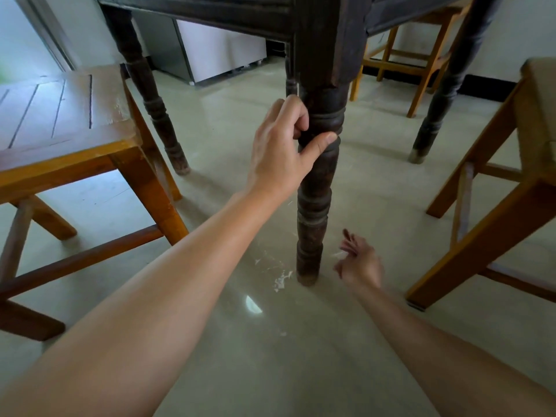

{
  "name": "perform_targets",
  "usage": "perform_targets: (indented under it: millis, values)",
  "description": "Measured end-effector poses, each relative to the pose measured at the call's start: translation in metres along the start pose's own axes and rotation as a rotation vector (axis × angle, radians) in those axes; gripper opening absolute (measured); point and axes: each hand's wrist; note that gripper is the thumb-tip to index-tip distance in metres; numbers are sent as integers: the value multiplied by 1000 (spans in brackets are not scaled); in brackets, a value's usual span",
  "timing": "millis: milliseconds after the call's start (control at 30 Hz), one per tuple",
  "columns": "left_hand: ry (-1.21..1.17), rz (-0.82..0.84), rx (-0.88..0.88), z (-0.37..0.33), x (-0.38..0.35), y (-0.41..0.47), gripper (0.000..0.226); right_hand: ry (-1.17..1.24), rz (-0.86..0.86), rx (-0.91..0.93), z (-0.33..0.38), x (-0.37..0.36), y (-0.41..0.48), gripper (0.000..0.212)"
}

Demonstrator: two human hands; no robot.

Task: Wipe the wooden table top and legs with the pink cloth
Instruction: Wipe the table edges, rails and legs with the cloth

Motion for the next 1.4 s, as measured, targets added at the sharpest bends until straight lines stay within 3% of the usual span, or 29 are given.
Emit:
perform_targets:
  millis: [33,67,133,200,300,433,633,733,833,933,1100,1233,1400]
  values:
    - [6,1,2,-1,0,-1,36,275,29,29,14,-11,-4,41]
    - [14,3,2,-2,0,-1,36,339,35,28,23,-25,-13,32]
    - [32,7,2,-3,-1,-4,36,28,47,113,18,-49,-37,26]
    - [40,5,18,-2,-2,-4,38,-267,156,162,-13,-59,-58,37]
    - [19,-38,70,1,-5,-5,46,-304,436,144,-45,-45,-64,49]
    - [-14,-59,99,-6,-12,-11,56,-366,289,44,-51,-5,-57,46]
    - [48,55,250,-25,0,-24,40,-675,416,-141,-10,52,-106,38]
    - [148,313,405,-40,28,-43,29,-662,476,-148,37,78,-138,37]
    - [180,583,671,-58,78,-56,30,-668,533,-172,98,97,-171,33]
    - [145,685,910,-84,141,-54,29,-673,587,-190,165,108,-202,37]
    - [161,699,1162,-141,262,-19,31,-719,654,-128,303,112,-258,37]
    - [174,633,1173,-174,364,19,32,-767,672,-17,429,100,-297,32]
    - [199,542,1181,-189,480,68,7,-781,640,116,568,71,-324,21]
Point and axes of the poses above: each hand's wrist, its own y-axis towards the middle knuckle, its own x-axis out of the back of the hand, z = x × y, and after that the axes turned 15 degrees about z, right-handed
